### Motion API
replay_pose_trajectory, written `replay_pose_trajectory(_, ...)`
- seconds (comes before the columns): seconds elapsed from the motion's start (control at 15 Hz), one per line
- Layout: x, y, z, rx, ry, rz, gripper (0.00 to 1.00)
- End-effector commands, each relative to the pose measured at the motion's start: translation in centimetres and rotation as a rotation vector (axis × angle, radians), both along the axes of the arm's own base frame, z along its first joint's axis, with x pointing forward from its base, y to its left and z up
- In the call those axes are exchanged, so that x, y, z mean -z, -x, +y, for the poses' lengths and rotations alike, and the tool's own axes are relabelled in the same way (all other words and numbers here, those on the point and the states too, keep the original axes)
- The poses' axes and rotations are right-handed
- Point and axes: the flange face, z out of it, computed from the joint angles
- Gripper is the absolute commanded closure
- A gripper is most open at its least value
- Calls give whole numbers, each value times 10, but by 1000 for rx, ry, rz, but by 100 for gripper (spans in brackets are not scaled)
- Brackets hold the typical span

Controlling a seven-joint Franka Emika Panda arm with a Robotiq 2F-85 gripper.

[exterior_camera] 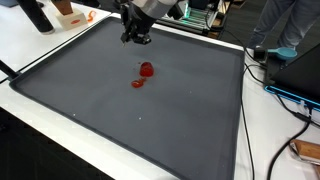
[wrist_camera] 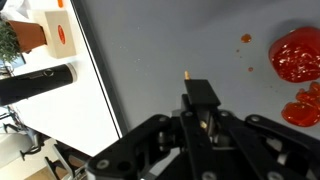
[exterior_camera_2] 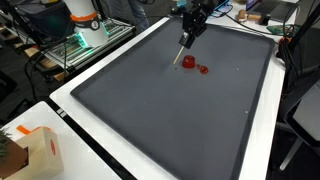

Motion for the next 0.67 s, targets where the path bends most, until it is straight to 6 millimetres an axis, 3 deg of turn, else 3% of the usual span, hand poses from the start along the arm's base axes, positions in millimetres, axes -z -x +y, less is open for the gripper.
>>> replay_pose_trajectory(0.0, 21, -8, 1, 44, 108, -10, 97)
replay_pose_trajectory(0.6, 57, -14, 3, 94, 245, 5, 97)
